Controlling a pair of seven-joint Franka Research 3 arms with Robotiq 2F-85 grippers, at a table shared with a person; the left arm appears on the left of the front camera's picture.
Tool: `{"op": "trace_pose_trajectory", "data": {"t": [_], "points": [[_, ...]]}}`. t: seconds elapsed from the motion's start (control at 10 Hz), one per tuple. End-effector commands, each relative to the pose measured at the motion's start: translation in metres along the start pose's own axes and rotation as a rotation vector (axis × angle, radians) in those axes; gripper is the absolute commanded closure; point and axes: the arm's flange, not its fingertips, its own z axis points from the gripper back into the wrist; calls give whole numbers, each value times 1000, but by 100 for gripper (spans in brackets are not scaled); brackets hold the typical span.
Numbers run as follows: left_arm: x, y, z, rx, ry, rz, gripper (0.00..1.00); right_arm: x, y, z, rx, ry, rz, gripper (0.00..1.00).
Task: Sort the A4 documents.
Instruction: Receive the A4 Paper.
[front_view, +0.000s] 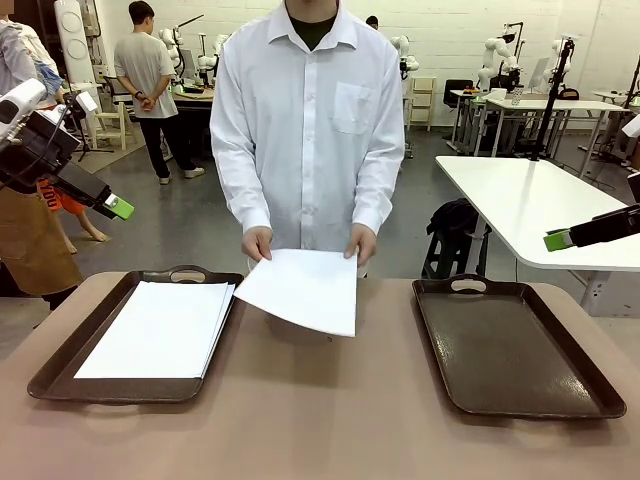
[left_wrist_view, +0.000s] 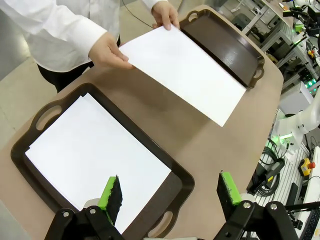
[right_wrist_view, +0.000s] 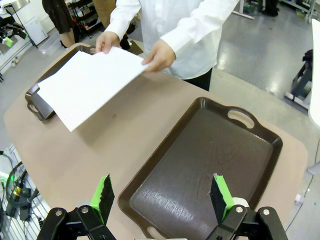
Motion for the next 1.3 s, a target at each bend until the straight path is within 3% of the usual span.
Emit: {"op": "trace_pose_trajectory", "data": {"t": [0.0,1.2], "points": [[-1,1,1,-1,1,-13,1,-1,-2,-2,16,-6,-6,0],[-1,1,1,-1,1,-13,1,-1,-2,-2,16,-6,-6,0]]}}
